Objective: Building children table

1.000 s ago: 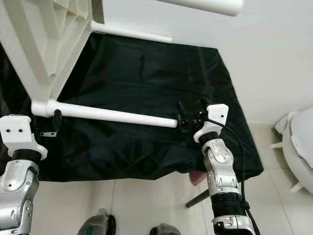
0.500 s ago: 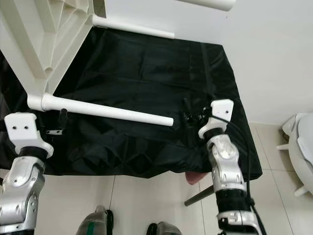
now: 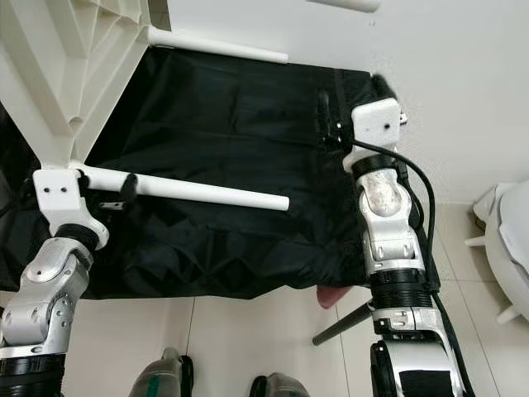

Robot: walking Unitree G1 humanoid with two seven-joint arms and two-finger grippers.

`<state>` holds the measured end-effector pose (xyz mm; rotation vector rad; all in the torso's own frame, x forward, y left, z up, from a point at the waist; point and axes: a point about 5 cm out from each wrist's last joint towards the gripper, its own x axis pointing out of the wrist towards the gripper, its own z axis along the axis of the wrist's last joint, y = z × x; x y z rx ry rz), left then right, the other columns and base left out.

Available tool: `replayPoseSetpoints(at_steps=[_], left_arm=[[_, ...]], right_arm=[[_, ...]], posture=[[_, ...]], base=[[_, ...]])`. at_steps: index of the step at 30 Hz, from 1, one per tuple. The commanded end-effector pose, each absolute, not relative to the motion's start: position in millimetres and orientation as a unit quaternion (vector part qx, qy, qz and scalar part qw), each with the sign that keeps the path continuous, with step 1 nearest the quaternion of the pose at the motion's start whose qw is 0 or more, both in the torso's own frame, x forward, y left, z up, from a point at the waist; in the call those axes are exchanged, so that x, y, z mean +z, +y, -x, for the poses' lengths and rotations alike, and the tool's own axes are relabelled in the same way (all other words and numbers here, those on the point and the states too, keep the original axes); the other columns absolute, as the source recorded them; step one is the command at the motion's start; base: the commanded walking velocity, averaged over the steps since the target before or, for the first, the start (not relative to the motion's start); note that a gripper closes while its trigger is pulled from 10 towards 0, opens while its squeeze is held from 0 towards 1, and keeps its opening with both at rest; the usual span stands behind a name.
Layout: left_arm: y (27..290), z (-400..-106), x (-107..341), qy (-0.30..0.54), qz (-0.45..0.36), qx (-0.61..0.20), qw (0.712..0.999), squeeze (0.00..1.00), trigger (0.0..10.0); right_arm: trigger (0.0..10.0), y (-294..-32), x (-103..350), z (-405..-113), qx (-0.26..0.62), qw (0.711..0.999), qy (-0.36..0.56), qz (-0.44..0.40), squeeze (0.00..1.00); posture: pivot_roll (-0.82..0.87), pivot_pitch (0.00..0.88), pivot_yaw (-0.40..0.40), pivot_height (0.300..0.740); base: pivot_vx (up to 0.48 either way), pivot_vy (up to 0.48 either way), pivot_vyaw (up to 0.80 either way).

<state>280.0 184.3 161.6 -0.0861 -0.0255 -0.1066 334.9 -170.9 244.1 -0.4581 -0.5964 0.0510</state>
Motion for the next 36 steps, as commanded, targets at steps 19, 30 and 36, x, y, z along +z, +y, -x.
replayPoseSetpoints(at_steps=[19,30,36], left_arm=[[156,-294,170,0.012,0.058,-0.206,0.977,0.00,10.0],[159,-297,170,0.018,0.064,-0.202,0.977,0.00,10.0],[165,-296,168,0.022,0.058,-0.189,0.980,0.00,10.0]], right_arm=[[10.0,-125,289,-300,-0.133,0.785,-0.511,0.324,0.00],[10.0,-114,299,-291,-0.159,0.744,-0.556,0.333,0.00],[10.0,-112,301,-287,-0.187,0.713,-0.582,0.344,0.00]], posture=[[0.12,0.059,-0.034,0.740],[0.12,0.058,-0.041,0.740],[0.12,0.055,-0.034,0.740]], base=[[0.000,0.000,0.00],[0.000,0.000,0.00],[0.000,0.000,0.00]])
